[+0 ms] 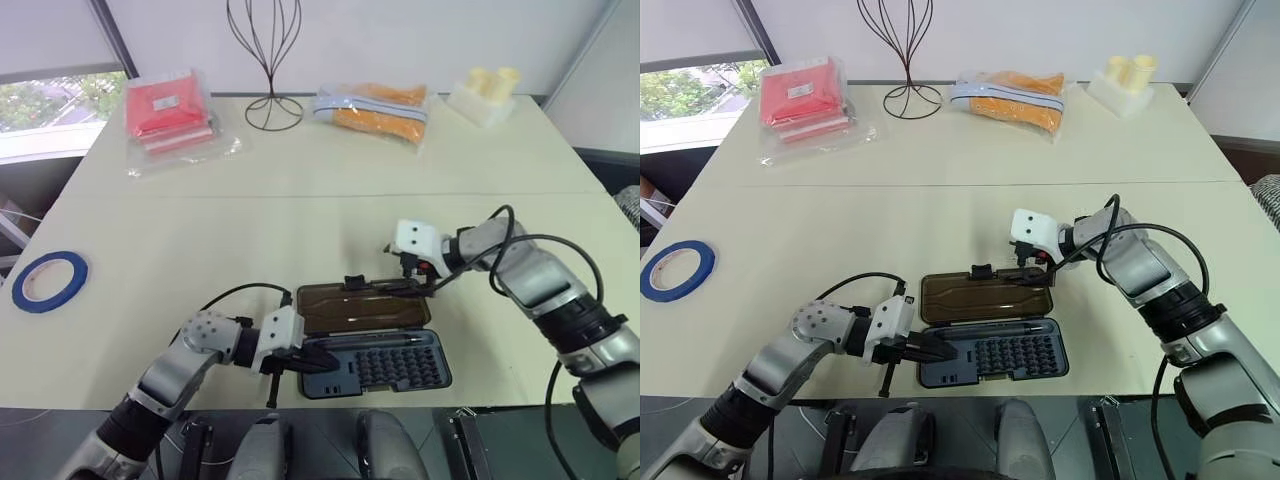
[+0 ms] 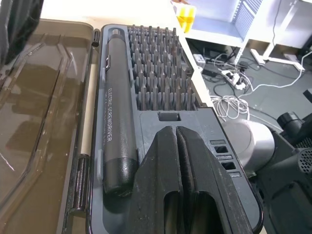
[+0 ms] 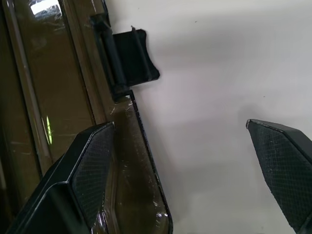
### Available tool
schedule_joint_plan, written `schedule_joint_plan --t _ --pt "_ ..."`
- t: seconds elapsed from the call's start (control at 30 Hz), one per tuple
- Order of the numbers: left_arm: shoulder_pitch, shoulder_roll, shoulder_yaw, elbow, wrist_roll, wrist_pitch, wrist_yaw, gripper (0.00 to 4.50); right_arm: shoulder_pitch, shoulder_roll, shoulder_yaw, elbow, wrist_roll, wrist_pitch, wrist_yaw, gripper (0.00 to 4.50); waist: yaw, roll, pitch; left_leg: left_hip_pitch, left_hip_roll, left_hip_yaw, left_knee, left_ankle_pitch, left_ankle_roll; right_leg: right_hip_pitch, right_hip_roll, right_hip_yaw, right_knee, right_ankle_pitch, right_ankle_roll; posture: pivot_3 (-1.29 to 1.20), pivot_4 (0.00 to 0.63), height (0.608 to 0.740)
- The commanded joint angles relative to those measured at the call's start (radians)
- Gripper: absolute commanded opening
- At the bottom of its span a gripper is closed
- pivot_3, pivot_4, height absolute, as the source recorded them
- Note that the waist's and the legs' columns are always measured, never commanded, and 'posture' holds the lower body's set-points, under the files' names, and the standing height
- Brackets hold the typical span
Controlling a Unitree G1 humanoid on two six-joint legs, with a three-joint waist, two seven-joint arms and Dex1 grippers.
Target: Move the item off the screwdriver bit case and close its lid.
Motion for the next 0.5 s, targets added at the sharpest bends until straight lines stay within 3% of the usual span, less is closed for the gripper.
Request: schedule_joint_plan --t 0.03,0.23,0.33,0.5 --pt "0.017 0.015 -0.004 0.03 0.043 0.015 0.026 0.1 -0.002 0.011 -0.042 -0.004 -0.017 -0.022 0.011 4.5 0.0 0.0 0.0 0.0 0.0 0.0 0.0 0.0 0.0 0.0 0.0 0.0 0.0 0.0 0.0 0.0 0.15 0.74" --pt "0.028 0.016 -0.006 0.014 0.044 0.022 0.036 0.1 0.0 0.027 -0.048 0.019 -0.038 -0.037 0.026 4.5 0.0 0.0 0.0 0.0 0.0 0.0 0.0 0.0 0.0 0.0 0.0 0.0 0.0 0.0 0.0 0.0 0.15 0.74" --pt "0.033 0.016 -0.007 0.01 0.046 0.024 0.044 0.0 0.001 0.033 -0.049 0.026 -0.049 -0.045 0.036 3.55 0.0 0.0 0.0 0.0 0.0 0.0 0.0 0.0 0.0 0.0 0.0 0.0 0.001 0.0 0.0 0.0 0.15 0.74" --pt "0.036 0.015 -0.006 0.008 0.044 0.026 0.055 0.0 0.009 0.038 -0.046 0.035 -0.068 -0.061 0.059 1.12 0.0 0.0 0.0 0.001 0.0 0.0 0.0 0.0 0.0 0.001 0.0 0.0 0.002 0.0 0.0 0.0 0.15 0.74"
